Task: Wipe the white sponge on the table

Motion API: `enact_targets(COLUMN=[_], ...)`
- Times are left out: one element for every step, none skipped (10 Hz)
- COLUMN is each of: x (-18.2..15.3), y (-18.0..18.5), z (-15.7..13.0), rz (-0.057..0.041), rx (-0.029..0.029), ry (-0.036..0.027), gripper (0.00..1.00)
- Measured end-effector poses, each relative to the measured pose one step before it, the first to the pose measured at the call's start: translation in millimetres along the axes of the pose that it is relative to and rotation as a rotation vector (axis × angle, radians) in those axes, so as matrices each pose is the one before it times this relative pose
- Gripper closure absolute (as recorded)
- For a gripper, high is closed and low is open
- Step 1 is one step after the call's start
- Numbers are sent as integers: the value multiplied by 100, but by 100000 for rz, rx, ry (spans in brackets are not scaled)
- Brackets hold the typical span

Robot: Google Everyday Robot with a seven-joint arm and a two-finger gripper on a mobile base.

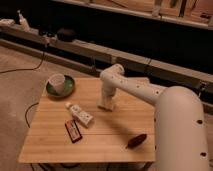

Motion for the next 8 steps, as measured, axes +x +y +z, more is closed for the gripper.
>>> enact_targets(x=[-1984,-1663,-1392,-1047,-461,81,712,718], y=[746,959,1533,1766,1647,1850,2161,1231], z=[-149,-314,-145,-51,-22,21,126,87], rz=[-4389,-3359,-2540,-1765,-789,136,1284,1400], rx=[-295,-191,-1124,-1549,-1551,-1812,-2438,-1399], ry=[-2319,-2761,-3132,-2914,-1809,-1175,-402,-19], gripper=[78,78,78,78,78,78,78,78])
